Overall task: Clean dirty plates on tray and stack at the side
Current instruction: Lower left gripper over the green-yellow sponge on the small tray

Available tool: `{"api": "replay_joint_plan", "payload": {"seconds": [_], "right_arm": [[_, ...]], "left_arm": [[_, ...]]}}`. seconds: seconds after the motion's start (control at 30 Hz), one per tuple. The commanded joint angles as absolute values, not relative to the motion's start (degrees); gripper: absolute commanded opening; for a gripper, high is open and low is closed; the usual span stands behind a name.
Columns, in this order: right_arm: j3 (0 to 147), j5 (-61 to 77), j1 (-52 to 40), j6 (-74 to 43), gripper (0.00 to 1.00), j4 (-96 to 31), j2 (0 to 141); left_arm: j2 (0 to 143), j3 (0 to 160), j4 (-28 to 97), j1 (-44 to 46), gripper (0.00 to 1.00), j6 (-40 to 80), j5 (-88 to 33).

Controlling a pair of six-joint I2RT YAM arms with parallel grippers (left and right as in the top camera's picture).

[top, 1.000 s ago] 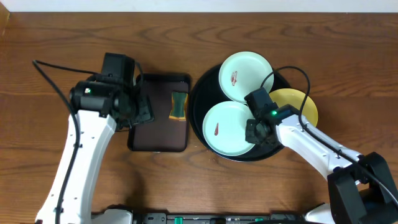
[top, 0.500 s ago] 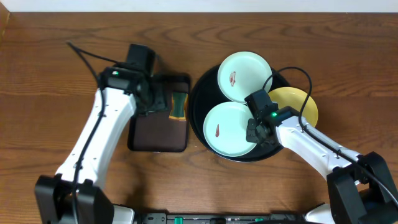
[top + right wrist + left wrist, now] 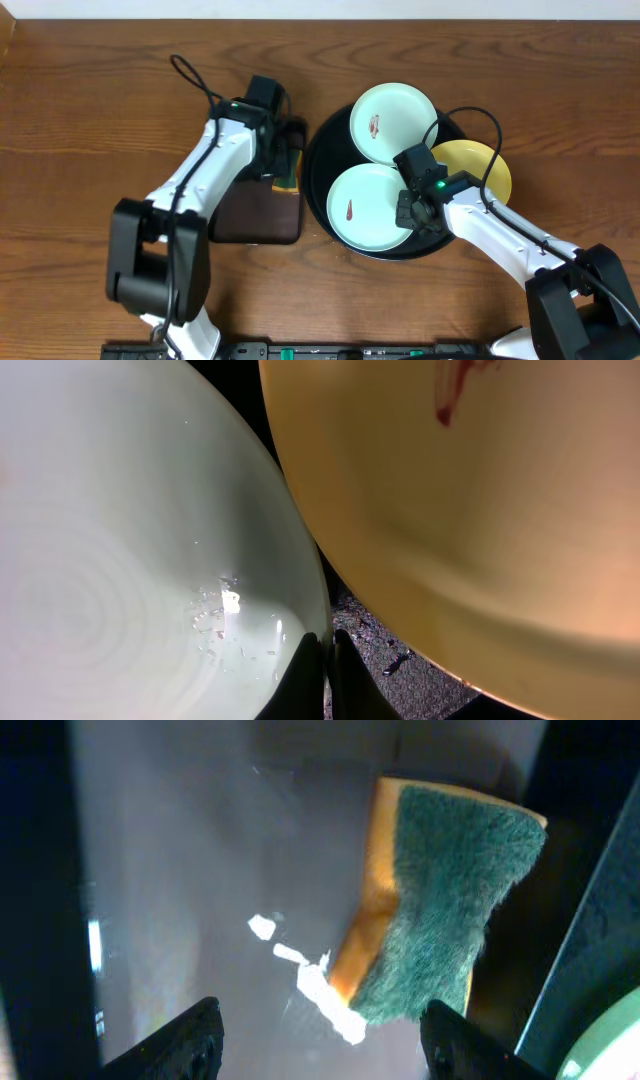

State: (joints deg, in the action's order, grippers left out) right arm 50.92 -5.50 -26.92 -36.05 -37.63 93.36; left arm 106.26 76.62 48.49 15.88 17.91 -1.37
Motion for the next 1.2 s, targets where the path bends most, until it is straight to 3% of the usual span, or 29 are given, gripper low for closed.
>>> {"api": "replay_joint_plan", "payload": {"seconds": [0.0,1.17], "right_arm": [[50.28,-6.61,-27.49,-36.84,0.01,-37.26,93.41],[50.28,-6.59,-27.49,-36.82,0.05,-37.26,93.41]], "left_arm": [[107.81,76.34,47.13,16.49,0.65,15.38,-3.92],[109.03,76.51,41.98,18.31,0.64,15.25,-7.01]]}}
